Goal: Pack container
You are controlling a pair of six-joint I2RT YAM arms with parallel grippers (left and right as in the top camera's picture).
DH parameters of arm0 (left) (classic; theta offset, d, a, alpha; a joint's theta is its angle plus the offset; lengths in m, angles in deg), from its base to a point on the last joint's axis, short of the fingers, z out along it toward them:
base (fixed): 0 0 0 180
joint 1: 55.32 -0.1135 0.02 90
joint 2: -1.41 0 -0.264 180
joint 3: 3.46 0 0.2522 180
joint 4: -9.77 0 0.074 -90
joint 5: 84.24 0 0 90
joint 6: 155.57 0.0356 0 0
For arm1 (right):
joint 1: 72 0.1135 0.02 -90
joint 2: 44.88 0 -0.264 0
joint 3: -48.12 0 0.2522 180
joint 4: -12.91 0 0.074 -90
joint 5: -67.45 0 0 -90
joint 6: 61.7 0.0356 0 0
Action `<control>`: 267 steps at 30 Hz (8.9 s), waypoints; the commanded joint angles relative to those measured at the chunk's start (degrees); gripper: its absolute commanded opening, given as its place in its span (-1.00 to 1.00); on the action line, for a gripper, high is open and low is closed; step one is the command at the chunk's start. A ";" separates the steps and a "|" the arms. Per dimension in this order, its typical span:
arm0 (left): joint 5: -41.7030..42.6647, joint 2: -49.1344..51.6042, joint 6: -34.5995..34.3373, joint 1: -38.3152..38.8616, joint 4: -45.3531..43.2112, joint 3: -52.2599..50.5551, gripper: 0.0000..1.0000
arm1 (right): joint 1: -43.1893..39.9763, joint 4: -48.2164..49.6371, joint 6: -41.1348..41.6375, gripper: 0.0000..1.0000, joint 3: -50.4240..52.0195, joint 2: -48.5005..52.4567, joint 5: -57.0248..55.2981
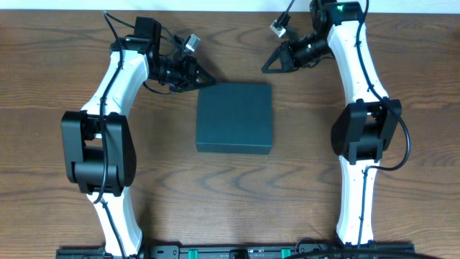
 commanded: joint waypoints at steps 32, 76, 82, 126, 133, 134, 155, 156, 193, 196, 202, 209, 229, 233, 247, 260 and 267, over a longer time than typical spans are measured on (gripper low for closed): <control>-40.06 -20.33 -11.41 3.72 12.33 0.17 -0.82 | -2.32 1.92 15.65 0.58 -1.97 -10.40 -29.38; -47.93 -1.46 -11.82 22.75 11.26 -0.24 -0.87 | -2.21 -1.11 16.31 0.99 -1.97 -10.40 -32.30; -48.28 -5.22 -11.80 21.46 10.60 -0.13 -0.69 | -2.27 -0.85 17.51 0.98 -1.97 -10.40 -37.77; -58.07 -14.12 -11.54 -3.76 11.69 -0.11 0.97 | -7.45 -1.46 21.03 0.99 -1.95 -10.40 -51.10; -59.52 -14.12 -4.46 -3.76 11.50 -0.11 0.97 | -7.45 -1.46 21.03 0.99 -1.95 -10.40 -51.10; -59.52 -14.12 -4.46 -3.76 11.47 -0.11 0.97 | -7.45 -1.46 21.07 0.99 -1.95 -10.40 -51.01; -59.52 -14.10 -4.46 -3.76 11.47 -0.11 0.97 | -7.54 -1.46 21.05 0.99 -1.95 -10.38 -51.08; -59.52 -14.10 -4.46 -3.76 11.47 -0.11 0.97 | -7.54 -1.46 21.03 0.99 -1.95 -10.47 -51.08; -59.52 -14.10 -4.46 -3.76 11.47 -0.11 0.97 | -2.25 48.57 14.19 0.98 46.56 -88.54 -52.39; -59.52 -14.10 -4.46 -3.76 11.47 -0.11 0.97 | -1.53 60.67 14.86 0.99 63.19 -98.53 -52.37; -59.52 -14.10 -4.46 -3.76 11.47 -0.11 0.97 | -1.49 74.38 17.51 0.99 90.99 -115.16 -52.39; -59.52 -14.10 -4.46 -3.76 11.47 -0.11 0.97 | -2.08 80.06 26.43 0.99 110.51 -127.62 -52.39; -59.52 -14.10 -4.46 -3.76 11.47 -0.11 0.97 | -2.34 86.66 33.90 0.98 132.74 -139.01 -52.41; -59.52 -14.10 -4.46 -3.76 11.47 -0.11 0.97 | -2.34 86.64 33.90 0.99 134.03 -140.04 -52.83; -59.52 -14.10 -4.46 -3.76 11.47 -0.11 0.97 | -2.34 88.11 36.06 0.98 137.87 -140.58 -51.06; -59.52 -14.10 -4.44 -3.76 11.47 -0.11 0.96 | -2.34 82.25 31.17 0.99 137.87 -140.58 -50.99; -59.52 -14.10 -4.44 -3.76 11.47 -0.11 0.97 | -2.34 81.90 24.15 0.98 137.85 -140.58 -49.59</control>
